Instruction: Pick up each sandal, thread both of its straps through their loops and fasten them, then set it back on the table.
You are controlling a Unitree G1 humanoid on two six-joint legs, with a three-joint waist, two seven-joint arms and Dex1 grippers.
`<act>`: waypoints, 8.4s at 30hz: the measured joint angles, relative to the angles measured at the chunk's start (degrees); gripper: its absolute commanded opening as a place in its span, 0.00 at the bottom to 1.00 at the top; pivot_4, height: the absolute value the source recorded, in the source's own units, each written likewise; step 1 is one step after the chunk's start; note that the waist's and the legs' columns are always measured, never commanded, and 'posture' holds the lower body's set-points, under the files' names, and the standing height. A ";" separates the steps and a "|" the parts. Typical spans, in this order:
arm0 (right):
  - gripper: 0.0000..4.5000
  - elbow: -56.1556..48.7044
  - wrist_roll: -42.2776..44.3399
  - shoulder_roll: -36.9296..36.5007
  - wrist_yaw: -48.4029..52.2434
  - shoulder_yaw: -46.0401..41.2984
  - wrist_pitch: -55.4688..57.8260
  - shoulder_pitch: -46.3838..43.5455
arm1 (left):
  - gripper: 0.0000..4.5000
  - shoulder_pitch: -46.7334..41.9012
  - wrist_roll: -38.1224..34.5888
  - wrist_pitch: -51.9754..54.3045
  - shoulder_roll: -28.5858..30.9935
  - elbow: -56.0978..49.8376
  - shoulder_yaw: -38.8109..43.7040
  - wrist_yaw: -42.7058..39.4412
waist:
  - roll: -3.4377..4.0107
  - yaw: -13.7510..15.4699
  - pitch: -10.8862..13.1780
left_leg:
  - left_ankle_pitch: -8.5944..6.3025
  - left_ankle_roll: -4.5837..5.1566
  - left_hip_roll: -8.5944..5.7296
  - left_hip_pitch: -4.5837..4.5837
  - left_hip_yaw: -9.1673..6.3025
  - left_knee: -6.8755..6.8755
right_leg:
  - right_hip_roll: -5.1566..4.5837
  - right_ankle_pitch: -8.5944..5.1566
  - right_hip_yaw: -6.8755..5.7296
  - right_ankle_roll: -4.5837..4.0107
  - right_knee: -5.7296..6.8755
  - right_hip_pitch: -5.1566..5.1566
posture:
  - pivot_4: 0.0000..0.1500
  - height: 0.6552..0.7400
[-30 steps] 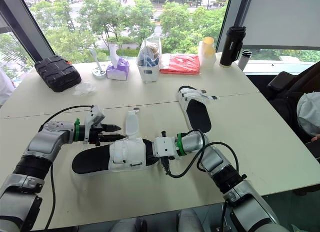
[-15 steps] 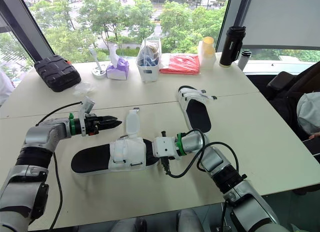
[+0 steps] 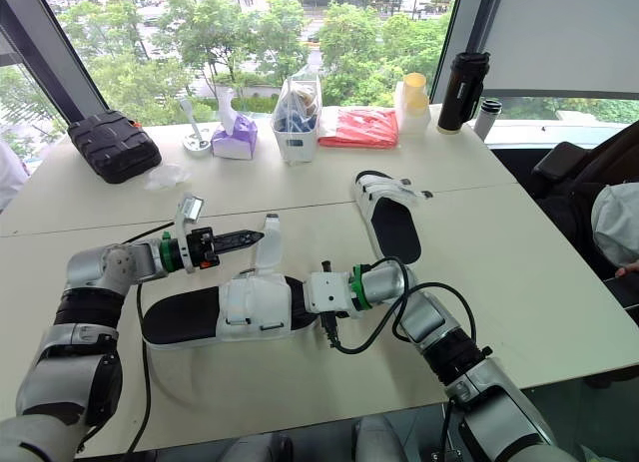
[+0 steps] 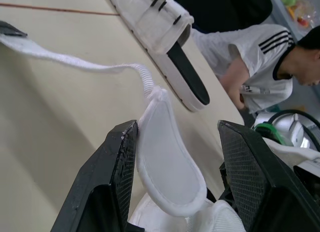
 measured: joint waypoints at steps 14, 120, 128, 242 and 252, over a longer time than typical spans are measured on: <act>0.00 -0.74 -0.13 -0.20 -0.66 -0.18 0.24 0.75 | 0.58 -9.40 3.46 -4.90 -5.27 16.53 -1.43 -0.51 | -0.02 -0.01 -0.01 | 0.00 -0.01 -0.03 0.00 0.02 0.02 | 0.00 0.00 0.00 0.01 0.00 0.00 | 1.00 1.00; 0.00 4.96 -0.04 -0.61 2.06 1.17 -6.73 -2.15 | 0.97 54.95 -36.17 1.63 29.05 -62.05 8.92 -0.35 | 0.15 0.13 0.00 | -0.19 0.29 0.18 0.31 0.12 0.01 | -0.01 -0.31 0.13 -0.28 0.03 0.29 | 1.00 1.00; 0.00 3.00 -0.25 -1.22 1.96 1.12 -5.33 -1.11 | 0.97 56.69 -25.16 -5.80 13.53 -60.41 -1.97 7.26 | 0.35 0.47 -0.27 | -0.22 0.20 0.12 0.30 0.16 0.00 | -0.06 -0.32 0.13 -0.31 -0.11 0.34 | 1.00 1.00; 0.00 -3.05 -1.83 -1.70 0.27 1.46 -1.02 1.75 | 0.01 16.93 -7.49 -6.36 6.90 -29.61 -13.74 -9.69 | 0.35 0.03 -0.46 | -0.23 0.08 0.07 0.29 0.09 -0.05 | 0.03 -0.23 0.10 -0.13 -0.07 0.27 | 1.00 1.00; 0.00 -3.06 -1.83 -1.69 0.29 1.47 -1.12 1.83 | 0.01 15.86 -2.50 -15.47 6.43 -25.96 -14.80 -11.55 | 0.36 0.03 -0.46 | -0.23 0.08 0.07 0.30 0.09 -0.04 | 0.04 -0.23 0.10 -0.13 -0.06 0.28 | 1.00 1.00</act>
